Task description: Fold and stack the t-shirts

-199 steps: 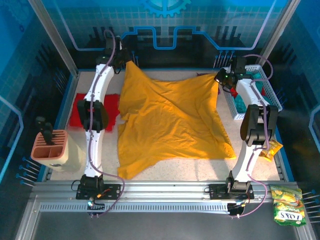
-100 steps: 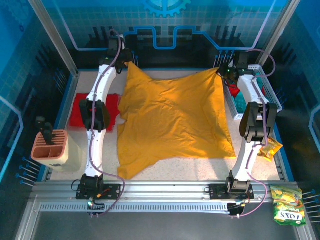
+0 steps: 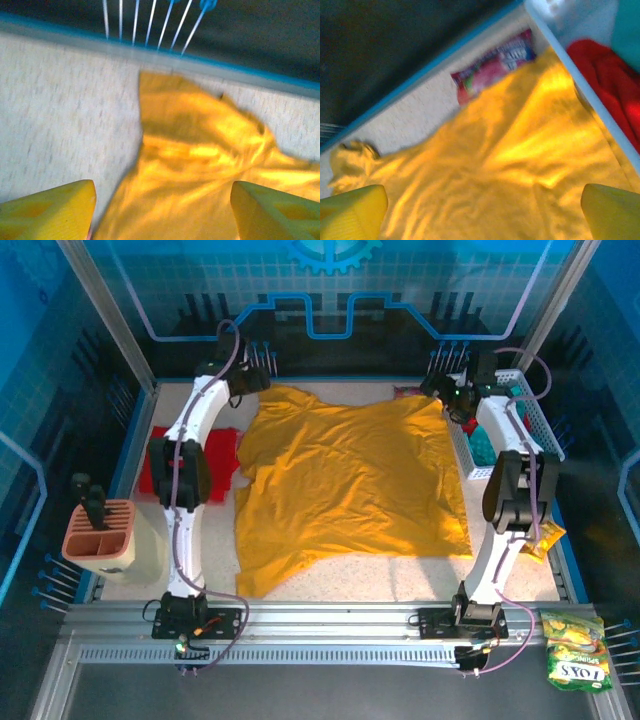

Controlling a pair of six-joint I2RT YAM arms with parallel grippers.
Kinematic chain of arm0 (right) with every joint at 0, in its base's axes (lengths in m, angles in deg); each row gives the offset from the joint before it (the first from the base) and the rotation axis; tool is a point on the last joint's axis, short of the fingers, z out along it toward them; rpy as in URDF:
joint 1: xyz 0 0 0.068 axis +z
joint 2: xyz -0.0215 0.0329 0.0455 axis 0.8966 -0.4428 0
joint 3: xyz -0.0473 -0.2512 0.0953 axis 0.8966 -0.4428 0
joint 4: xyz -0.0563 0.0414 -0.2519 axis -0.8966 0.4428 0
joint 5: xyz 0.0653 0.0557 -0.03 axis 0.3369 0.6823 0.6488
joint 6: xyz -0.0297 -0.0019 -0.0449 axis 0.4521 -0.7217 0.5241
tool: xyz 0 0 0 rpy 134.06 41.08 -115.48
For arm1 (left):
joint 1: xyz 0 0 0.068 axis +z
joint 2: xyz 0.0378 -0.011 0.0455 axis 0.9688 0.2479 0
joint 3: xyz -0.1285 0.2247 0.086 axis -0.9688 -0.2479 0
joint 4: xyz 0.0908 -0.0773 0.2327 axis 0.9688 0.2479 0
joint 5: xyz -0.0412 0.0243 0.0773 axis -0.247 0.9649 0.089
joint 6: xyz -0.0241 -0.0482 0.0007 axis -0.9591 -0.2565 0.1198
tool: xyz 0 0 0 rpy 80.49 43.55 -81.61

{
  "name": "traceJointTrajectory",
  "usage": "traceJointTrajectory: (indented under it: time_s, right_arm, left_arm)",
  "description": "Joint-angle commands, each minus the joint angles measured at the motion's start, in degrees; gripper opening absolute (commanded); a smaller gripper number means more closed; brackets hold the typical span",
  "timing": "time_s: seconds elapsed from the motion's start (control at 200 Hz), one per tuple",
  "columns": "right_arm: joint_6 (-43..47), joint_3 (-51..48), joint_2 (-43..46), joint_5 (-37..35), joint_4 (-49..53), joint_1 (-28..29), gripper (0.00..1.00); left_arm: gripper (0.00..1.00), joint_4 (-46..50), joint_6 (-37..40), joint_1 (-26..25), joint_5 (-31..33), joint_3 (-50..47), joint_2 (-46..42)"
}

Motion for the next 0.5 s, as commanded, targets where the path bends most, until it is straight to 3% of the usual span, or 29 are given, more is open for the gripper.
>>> traceJointTrajectory:
  time_s: [0.0, 0.11, 0.255, 0.495]
  right_arm:
    - [1.5, -6.5, 8.4, -1.2, 3.5, 1.3, 1.0]
    - [1.8, -12.9, 13.7, 0.2, 4.5, 2.4, 0.99]
    - [-0.4, -20.2, 17.2, 12.7, 4.3, 0.8, 1.0]
    - [1.5, -31.0, 25.2, 7.3, 5.9, 3.7, 1.0]
  left_arm:
    - [0.72, 3.0, -4.9, -0.6, -4.7, -11.2, -12.9]
    - [0.72, 1.2, -7.0, -1.9, -5.9, -25.1, -22.8]
    - [0.74, 0.2, -7.7, -5.0, -5.7, -39.3, -33.8]
    - [0.72, 4.2, -15.5, -6.2, -4.9, -56.4, -48.1]
